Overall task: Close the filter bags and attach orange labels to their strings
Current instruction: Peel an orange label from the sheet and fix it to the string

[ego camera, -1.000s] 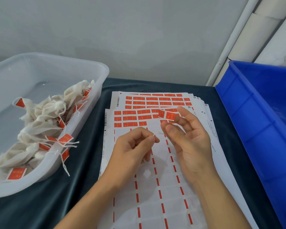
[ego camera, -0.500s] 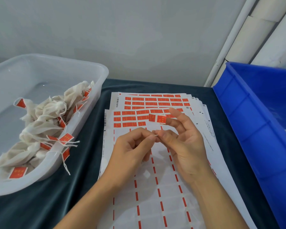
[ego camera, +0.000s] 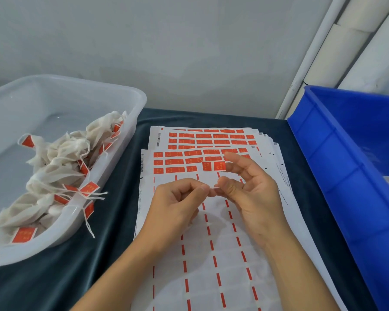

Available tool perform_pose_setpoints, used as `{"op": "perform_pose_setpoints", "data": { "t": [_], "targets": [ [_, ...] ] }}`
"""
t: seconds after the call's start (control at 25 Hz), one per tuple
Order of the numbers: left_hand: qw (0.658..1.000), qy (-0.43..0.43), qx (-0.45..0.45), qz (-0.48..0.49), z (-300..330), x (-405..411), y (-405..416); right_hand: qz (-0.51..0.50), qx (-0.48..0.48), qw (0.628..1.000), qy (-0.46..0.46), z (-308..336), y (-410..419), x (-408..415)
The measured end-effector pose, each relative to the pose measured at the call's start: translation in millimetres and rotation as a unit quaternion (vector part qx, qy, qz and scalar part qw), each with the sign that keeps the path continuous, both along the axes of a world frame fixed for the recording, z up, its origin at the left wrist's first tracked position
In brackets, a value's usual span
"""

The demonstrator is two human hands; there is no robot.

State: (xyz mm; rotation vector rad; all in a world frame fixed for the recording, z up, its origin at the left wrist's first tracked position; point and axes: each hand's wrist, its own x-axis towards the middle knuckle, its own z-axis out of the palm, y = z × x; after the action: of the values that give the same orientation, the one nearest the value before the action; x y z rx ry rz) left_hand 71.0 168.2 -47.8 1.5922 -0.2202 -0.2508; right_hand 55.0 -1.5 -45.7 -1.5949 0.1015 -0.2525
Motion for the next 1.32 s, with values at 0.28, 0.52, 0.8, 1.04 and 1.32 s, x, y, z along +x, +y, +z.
{"op": "perform_pose_setpoints", "data": {
  "t": [0.28,0.52,0.8,1.04,1.32],
  "targets": [
    [0.998,0.043,-0.033,0.032,5.4,0.5,1.2,-0.087,0.085,0.992,-0.016,3.8,-5.6,-0.1],
    [0.995,0.022,-0.065,0.076,5.9,3.8,2.7,-0.046,0.168,0.985,0.006,12.0,-1.0,-6.3],
    [0.994,-0.057,-0.051,0.072,7.6,-7.0,-2.6,0.015,0.154,0.987,0.031,9.9,22.8,-13.6],
    [0.99,-0.104,-0.02,0.089,4.7,-11.4,-7.3,-0.046,0.101,0.994,0.007,9.6,32.3,-15.9],
    [0.989,-0.119,-0.014,0.088,4.7,-12.6,-8.3,-0.084,0.072,0.993,-0.026,11.5,36.4,-17.2]
  ]
}}
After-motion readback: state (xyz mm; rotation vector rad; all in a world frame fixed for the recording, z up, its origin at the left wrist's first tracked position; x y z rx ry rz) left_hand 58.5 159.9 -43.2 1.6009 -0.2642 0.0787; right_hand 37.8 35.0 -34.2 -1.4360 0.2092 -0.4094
